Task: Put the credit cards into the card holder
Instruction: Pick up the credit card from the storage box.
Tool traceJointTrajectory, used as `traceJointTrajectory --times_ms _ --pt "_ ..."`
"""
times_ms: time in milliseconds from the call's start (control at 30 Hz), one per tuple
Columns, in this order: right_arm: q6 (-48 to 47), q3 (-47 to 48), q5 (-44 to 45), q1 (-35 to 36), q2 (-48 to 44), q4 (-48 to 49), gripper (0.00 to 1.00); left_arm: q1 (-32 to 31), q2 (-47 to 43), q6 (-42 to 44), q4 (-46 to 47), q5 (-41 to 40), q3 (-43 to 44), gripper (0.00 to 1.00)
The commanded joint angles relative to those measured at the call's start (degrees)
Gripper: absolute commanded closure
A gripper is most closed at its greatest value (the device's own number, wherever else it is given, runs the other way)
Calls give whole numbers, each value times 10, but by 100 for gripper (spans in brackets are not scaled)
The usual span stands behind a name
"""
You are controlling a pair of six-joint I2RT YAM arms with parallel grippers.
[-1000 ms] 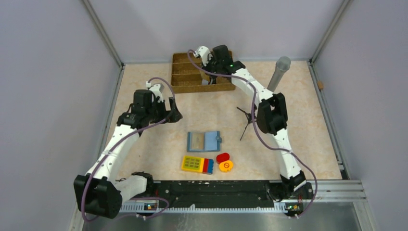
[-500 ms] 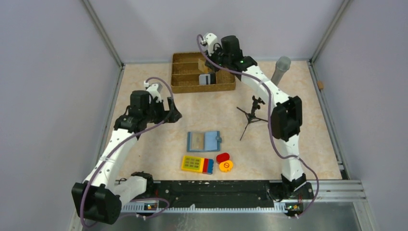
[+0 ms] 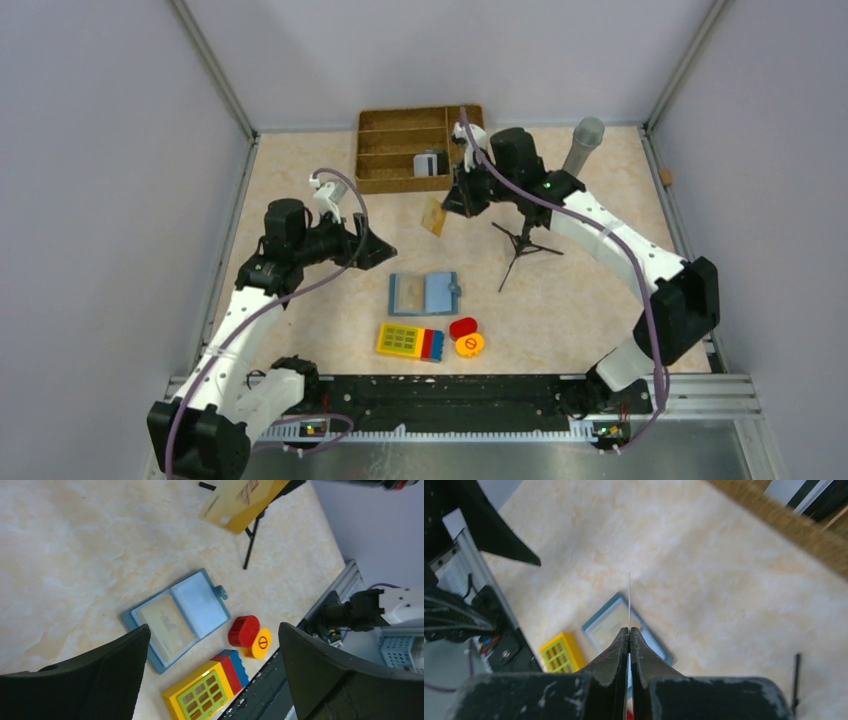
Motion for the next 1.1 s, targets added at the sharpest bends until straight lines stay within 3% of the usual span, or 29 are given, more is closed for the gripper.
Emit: traceJointTrajectory --times_ms 0,233,467,533,900,967,1000,1033,1067 --pt "95 -95 -93 9 -78 22 100 -5 -32 -45 87 114 -34 3" --pt "121 -187 -246 15 -149 38 100 -37 -46 -51 87 185 -62 2" --pt "140 -215 -333 29 -159 77 100 -162 -19 -52 97 174 -49 4" --pt "150 -221 -350 32 -158 94 100 -177 -10 -64 111 177 -49 14" --pt "155 -228 -353 35 -139 107 100 -190 -8 -147 211 204 -101 89" --pt "161 -231 -351 35 -137 115 100 -191 -10 -168 238 205 -115 100" --pt "163 -232 -349 35 -136 117 100 -191 -12 -178 250 204 -122 100" --pt "164 -235 -343 35 -136 118 97 -191 -16 -190 263 200 -132 100" --pt "165 -237 -335 35 -137 118 85 -192 -22 -206 279 192 -142 100"
